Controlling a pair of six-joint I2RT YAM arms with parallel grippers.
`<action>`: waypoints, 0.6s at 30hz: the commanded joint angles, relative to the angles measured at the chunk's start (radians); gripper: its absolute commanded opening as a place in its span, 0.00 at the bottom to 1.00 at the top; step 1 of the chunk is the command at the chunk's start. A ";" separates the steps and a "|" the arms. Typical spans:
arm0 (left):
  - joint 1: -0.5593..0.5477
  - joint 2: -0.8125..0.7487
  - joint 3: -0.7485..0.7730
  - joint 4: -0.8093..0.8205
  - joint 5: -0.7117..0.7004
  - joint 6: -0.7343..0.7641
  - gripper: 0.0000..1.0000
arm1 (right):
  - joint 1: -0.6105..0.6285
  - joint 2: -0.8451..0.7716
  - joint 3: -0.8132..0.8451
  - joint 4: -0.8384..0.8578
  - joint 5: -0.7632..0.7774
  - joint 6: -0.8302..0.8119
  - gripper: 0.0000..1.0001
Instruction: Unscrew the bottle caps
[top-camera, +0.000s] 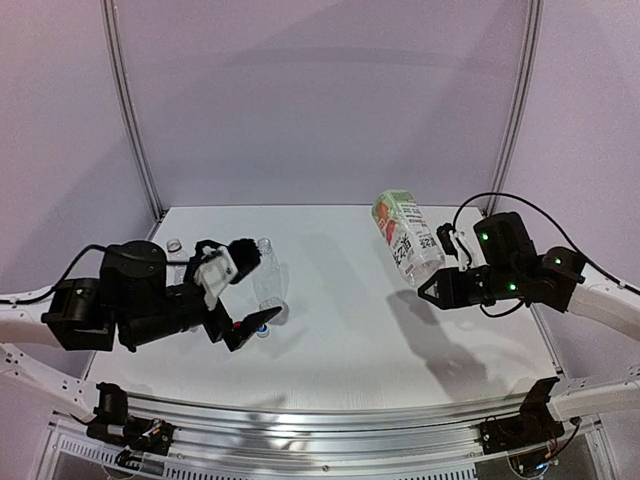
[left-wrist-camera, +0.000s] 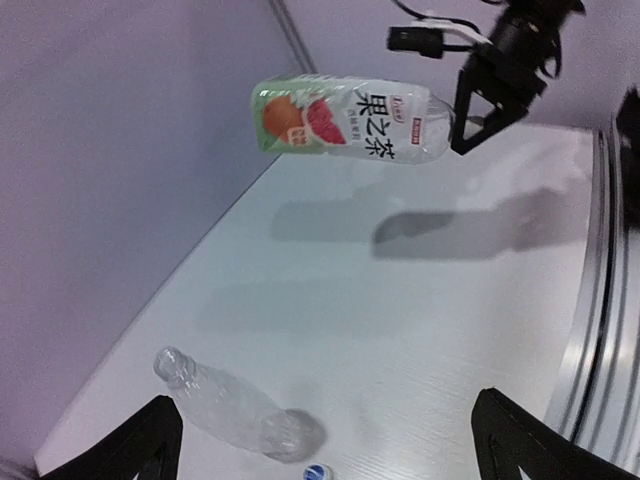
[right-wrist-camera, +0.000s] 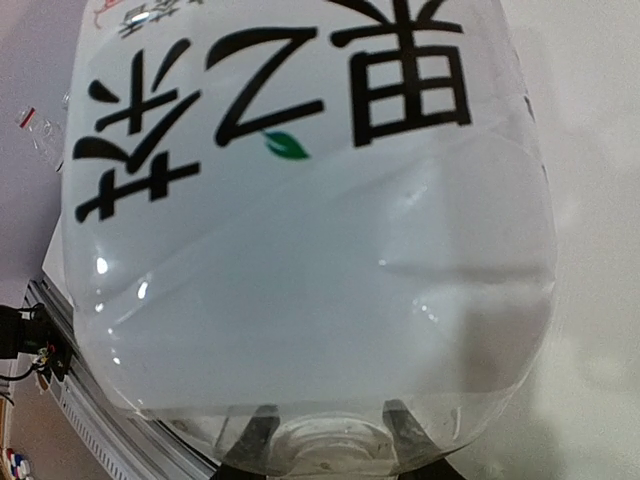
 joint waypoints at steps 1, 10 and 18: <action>-0.057 0.091 0.055 0.075 -0.044 0.487 0.99 | 0.014 -0.039 -0.005 -0.019 -0.092 0.023 0.01; -0.030 0.313 0.072 0.187 -0.006 1.023 0.99 | 0.024 -0.038 -0.016 -0.045 -0.260 0.028 0.01; -0.016 0.430 0.150 0.223 -0.014 1.283 0.99 | 0.051 0.028 -0.012 -0.032 -0.345 -0.002 0.01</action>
